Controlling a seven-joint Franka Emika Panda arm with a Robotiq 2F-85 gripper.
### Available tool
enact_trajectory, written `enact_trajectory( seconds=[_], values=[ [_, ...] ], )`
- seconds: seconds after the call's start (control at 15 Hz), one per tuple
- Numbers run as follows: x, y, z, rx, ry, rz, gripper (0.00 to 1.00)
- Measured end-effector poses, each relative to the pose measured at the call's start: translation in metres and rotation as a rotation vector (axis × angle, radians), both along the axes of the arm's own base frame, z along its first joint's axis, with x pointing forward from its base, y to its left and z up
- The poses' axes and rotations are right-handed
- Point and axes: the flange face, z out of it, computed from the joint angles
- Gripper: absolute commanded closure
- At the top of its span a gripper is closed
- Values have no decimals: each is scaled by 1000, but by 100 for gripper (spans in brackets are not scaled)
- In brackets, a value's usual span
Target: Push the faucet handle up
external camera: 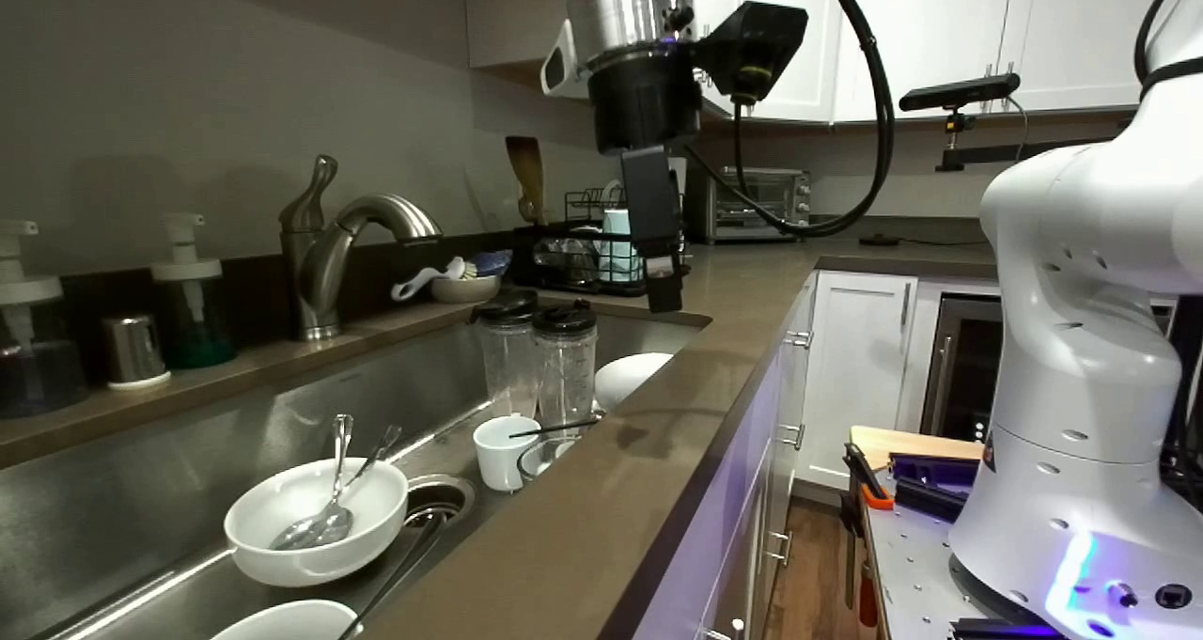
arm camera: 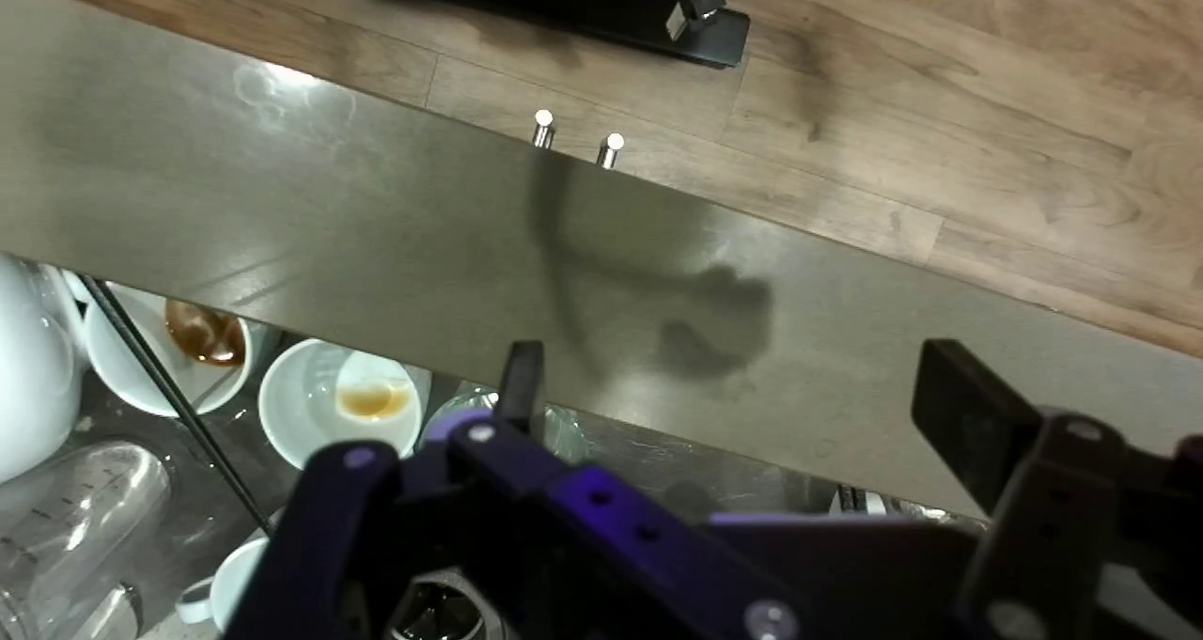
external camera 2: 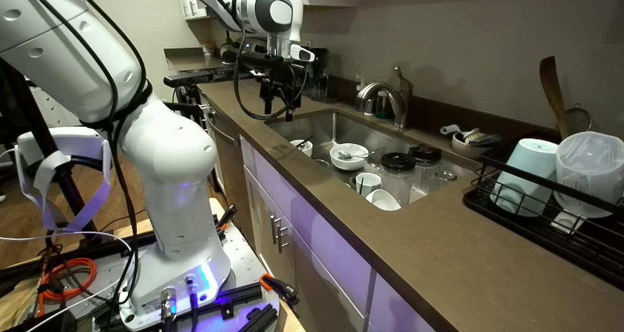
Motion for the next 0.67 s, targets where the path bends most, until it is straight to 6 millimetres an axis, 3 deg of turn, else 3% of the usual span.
enact_trajectory(
  seconds=[0.27, 0.67],
  values=[
    [5, -3, 4, 0, -20, -5, 0],
    [41, -27, 43, 43, -197, -71, 0]
  ],
)
